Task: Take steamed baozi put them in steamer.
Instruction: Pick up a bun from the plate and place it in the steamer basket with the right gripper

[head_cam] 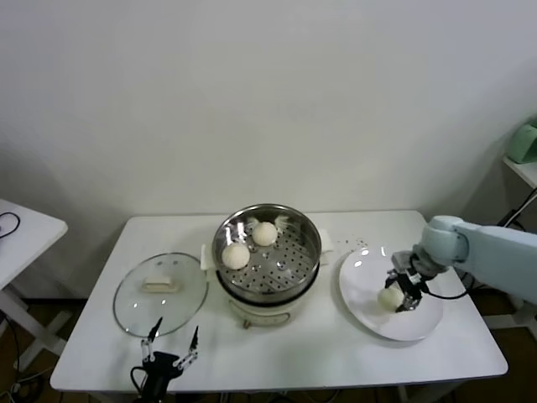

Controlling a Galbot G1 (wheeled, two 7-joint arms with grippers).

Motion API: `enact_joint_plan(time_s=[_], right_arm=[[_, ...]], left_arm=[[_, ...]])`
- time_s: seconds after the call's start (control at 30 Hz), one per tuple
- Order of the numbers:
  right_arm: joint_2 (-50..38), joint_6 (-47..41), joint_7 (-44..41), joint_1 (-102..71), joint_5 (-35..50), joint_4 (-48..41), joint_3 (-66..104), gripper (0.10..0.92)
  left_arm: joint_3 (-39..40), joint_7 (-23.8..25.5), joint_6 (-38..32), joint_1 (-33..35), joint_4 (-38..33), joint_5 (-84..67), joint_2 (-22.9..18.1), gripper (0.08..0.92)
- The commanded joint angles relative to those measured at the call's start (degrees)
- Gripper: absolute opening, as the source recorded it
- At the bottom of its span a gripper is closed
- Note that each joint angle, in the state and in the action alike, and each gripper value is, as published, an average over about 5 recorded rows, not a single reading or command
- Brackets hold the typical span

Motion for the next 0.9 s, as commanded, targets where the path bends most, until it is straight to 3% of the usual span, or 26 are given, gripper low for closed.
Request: enact_joint_plan(time_s=[0.03, 0.4, 0.63, 0.9], right_arm=[[7.2, 12.7, -7.0, 31.5, 7.0, 3.4, -14.3, 0.653], [19.5, 21.2, -7.3, 31.8, 9.0, 8.8, 0.8, 0.662], [26.7, 23.2, -2.6, 22.6, -1.1, 13.4, 5.3, 0.654], [31.9, 22.7, -0.2, 10.8, -12.1, 10.6, 5.3, 0.653]], left_arm=[[0.0, 0.0, 0.1, 0.1, -0.1, 0.2, 0.0, 0.823], [0.1, -0.1, 0.1, 0.0, -0.1, 0.5, -0.1, 0.823], [0.1, -0.2, -0.1, 0.1, -0.1, 0.4, -0.1, 0.823], [-0.1, -0.2, -0.2, 0.0, 0.0, 0.1, -0.1, 0.823]])
